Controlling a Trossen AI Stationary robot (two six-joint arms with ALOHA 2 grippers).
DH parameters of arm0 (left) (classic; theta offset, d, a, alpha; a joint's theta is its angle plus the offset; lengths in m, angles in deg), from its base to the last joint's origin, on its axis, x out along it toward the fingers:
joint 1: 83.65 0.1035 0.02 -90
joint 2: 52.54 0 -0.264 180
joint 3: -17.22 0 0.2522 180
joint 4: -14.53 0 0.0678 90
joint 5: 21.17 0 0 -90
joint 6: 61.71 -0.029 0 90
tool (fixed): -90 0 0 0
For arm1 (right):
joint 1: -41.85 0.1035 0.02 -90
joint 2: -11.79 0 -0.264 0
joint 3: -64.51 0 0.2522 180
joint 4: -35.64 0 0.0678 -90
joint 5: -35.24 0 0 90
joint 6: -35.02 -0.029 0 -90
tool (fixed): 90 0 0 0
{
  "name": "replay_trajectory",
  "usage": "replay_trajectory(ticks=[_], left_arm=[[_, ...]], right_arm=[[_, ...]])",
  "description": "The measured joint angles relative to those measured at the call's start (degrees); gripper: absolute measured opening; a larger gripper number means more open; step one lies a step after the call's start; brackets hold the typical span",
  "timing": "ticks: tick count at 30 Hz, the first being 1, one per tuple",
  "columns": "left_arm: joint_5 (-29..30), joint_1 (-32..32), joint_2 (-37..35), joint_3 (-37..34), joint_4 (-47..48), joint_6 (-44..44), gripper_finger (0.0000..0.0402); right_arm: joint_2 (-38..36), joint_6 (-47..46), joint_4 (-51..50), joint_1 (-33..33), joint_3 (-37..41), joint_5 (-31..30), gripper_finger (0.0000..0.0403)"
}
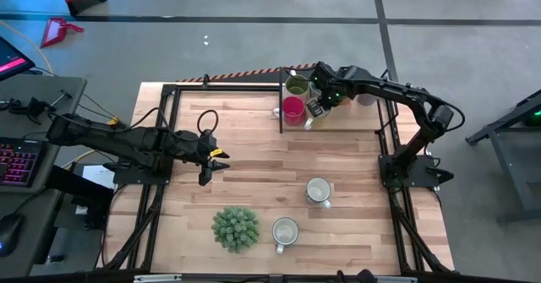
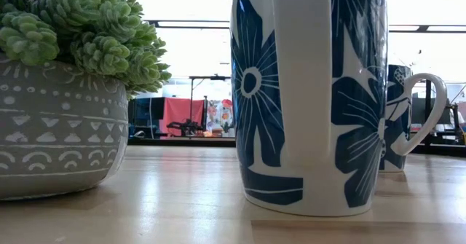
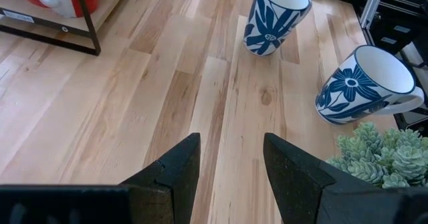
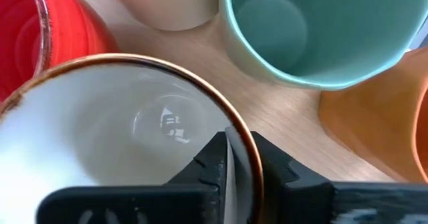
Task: Place coffee mugs
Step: Put the yellow mug on the shelf, then put the blue mug on the shelf
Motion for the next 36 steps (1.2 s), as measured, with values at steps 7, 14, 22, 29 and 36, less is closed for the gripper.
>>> replay_trajectory(ticks=[7, 14, 22, 29, 36], left_arm=[[0.0, 0.0, 0.0, 0.0, 0.0, 0.0, 0.0152], [0.0, 0.0, 0.0, 0.0, 0.0, 0.0, 0.0152], [0.0, 0.0, 0.0, 0.0, 0.0, 0.0, 0.0152], [0.0, 0.0, 0.0, 0.0, 0.0, 0.0, 0.0152], [0.0, 0.0, 0.0, 0.0, 0.0, -0.1, 0.0152]], right_arm=[[0.0, -0.2, 0.0, -0.1, 0.0, -1.4, 0.0089], [0.0, -0.5, 0.0, -0.1, 0.0, -1.9, 0.0112], [0.0, -0.2, -1.4, -0.1, -1.6, -1.9, 0.0113], [0.0, 1.1, -8.5, -0.1, -12.7, -2.3, 0.0113], [0.0, -0.4, -20.6, 1.6, -27.6, 2.8, 0.0113]])
